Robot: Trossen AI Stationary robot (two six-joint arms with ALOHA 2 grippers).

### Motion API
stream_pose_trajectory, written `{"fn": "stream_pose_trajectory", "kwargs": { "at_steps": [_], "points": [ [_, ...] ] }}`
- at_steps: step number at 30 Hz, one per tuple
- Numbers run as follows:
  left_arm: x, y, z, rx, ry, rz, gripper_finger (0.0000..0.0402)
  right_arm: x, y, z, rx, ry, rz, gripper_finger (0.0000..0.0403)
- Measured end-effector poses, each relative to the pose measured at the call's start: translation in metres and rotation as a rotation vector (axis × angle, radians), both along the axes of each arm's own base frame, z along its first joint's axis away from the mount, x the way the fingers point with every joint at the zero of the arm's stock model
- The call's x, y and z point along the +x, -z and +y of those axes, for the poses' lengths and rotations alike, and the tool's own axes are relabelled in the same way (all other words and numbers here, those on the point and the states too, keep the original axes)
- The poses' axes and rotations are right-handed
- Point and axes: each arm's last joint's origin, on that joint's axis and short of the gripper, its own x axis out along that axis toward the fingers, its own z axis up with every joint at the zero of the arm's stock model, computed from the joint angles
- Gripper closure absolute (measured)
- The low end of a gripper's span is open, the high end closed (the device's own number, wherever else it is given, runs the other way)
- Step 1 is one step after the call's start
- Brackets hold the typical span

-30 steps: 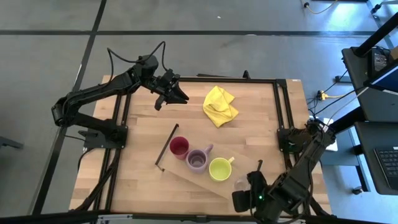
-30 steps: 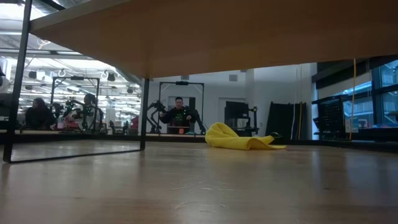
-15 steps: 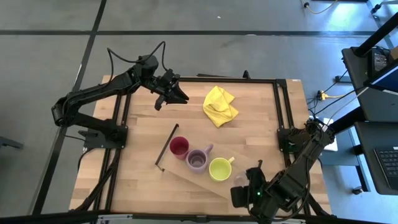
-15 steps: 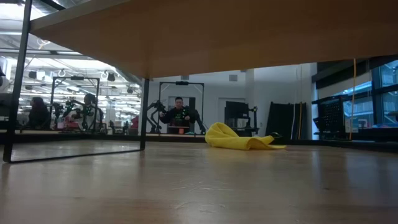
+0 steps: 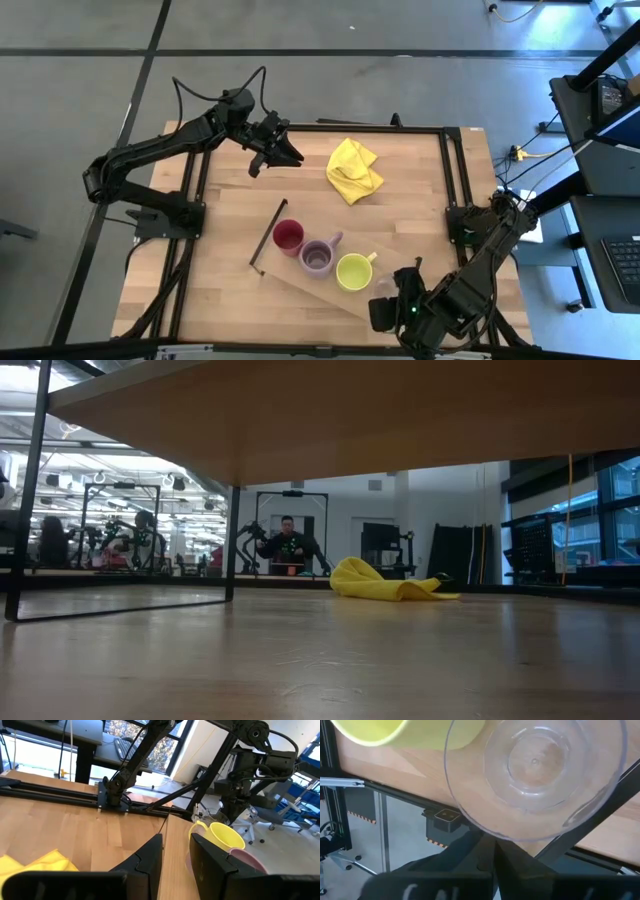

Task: Stack small to large cups/mugs on shelf
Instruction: Return to Home Position

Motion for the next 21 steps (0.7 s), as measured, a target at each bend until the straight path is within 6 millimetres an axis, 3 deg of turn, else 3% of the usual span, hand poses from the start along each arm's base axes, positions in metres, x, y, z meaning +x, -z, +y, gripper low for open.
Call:
{"fn": "stream_pose_trajectory", "kwargs": {
  "at_steps": [8, 21],
  "points": [
    [0.0, -0.004, -0.002, -0.04, 0.057, -0.029, 0.0308, -0.001, -0.017, -0.008, -0.096, 0.012, -0.134, 0.0395],
    [0.0, -0.005, -0.001, -0.034, 0.045, -0.034, 0.0308, -0.004, -0.043, -0.013, -0.096, -0.002, -0.176, 0.0395]
  ]
}}
